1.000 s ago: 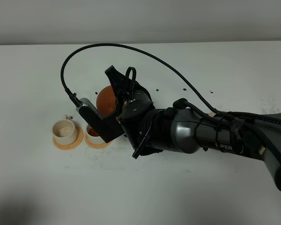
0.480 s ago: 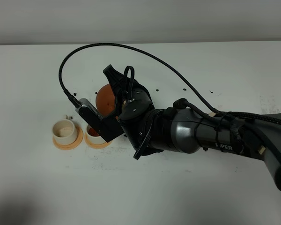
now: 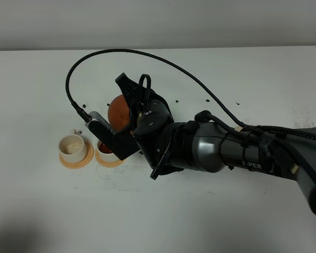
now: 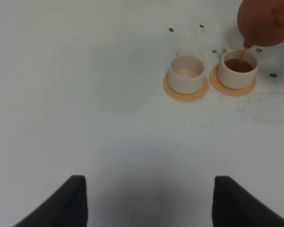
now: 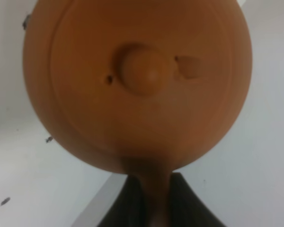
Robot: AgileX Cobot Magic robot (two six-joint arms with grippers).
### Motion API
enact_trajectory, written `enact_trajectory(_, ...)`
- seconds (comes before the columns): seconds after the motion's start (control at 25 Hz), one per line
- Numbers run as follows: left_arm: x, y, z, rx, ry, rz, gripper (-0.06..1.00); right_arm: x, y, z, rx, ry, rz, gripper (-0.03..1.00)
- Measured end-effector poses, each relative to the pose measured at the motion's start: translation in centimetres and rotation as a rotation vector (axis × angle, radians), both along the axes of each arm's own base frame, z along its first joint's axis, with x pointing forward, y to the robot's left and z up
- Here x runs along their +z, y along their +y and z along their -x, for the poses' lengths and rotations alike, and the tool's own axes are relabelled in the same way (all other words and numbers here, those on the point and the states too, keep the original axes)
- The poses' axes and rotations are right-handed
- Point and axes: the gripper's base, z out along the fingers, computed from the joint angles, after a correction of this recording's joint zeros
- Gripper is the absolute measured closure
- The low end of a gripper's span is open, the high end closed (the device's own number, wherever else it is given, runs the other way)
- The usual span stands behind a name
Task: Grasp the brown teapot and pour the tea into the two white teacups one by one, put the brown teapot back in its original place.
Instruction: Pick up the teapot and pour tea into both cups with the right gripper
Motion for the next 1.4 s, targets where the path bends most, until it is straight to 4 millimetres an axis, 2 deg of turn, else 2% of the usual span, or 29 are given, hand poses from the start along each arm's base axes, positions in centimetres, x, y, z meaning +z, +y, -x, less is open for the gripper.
enact_trajectory(1.16, 0.00, 0.00, 0.00, 0.001, 0.000, 0.001, 0.36, -0.31, -0.16, 0.13, -0.003, 0.004, 0.002, 0.85)
enact_trajectory(1.4, 0.00, 0.00, 0.00, 0.001, 0.000, 0.001, 0.36, -0.25, -0.24, 0.17, -0.060, 0.039, -0.046, 0.85)
